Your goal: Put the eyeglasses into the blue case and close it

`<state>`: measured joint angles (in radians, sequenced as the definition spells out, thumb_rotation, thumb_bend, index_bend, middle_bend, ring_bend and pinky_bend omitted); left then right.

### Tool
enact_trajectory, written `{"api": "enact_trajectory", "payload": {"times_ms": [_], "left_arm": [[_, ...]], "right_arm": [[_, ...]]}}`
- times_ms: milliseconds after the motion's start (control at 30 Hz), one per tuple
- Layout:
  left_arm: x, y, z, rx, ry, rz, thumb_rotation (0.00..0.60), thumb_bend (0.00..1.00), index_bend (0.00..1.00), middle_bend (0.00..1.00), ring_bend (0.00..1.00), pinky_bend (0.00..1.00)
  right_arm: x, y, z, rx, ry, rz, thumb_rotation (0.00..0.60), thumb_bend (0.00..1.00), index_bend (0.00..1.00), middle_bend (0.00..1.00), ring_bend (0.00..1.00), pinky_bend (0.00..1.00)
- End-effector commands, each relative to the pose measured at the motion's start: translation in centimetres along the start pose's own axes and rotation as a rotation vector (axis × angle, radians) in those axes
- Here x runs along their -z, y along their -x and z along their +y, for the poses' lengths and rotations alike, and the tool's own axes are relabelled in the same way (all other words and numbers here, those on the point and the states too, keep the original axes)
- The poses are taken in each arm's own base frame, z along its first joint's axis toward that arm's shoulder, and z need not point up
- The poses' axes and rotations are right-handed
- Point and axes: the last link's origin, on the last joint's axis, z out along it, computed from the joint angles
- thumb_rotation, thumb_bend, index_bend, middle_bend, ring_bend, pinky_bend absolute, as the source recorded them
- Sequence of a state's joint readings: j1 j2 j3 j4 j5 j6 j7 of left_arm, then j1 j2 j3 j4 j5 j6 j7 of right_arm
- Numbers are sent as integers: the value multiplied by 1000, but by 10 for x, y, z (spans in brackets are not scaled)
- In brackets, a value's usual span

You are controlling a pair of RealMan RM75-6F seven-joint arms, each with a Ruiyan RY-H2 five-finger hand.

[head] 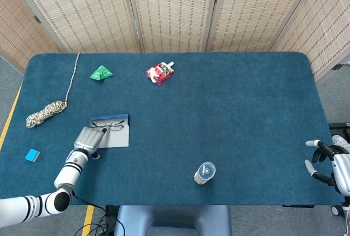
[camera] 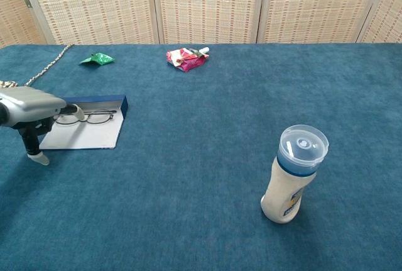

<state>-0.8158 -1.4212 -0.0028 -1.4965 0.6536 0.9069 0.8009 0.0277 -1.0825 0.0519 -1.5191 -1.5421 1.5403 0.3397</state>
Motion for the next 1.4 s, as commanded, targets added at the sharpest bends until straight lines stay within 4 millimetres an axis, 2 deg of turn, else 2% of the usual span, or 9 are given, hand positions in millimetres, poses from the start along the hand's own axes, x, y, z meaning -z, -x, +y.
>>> {"api": "enact_trajectory", "payload": {"times_ms": [33,433,733,867,1067,1200,1400], "left_arm": [[-7,-3,0,-20,-11,2,600,111,153,940,866,893],[-15,-11,-3,-55,-58,0,600,111,136,940,866,893],[11,-17,-2,-31,-20,107,600,111,142,939,857,892],[21,-15,-2,24,14,219,600,111,208,938,855,891],[27,-1,-7,62,66,319,600,112,292,941,864,897],[28,12,-8,81,102,355,600,156,316,969,890,910],[18,30,-7,22,105,373,600,160,327,996,912,928]], "right_arm": [[0,0,0,1,0,-1,600,346,333,627,599,352],[1,0,1,1,3,1,600,346,333,627,600,352],[0,0,1,0,1,1,600,346,333,627,600,352],[0,0,1,-3,-1,1,600,346,333,627,600,352],[0,1,0,-3,-4,-1,600,346,333,627,600,352],[-1,2,-1,-4,-8,-5,600,345,333,627,600,352],[-3,3,-3,-4,-15,-9,600,345,333,627,600,352]]}}
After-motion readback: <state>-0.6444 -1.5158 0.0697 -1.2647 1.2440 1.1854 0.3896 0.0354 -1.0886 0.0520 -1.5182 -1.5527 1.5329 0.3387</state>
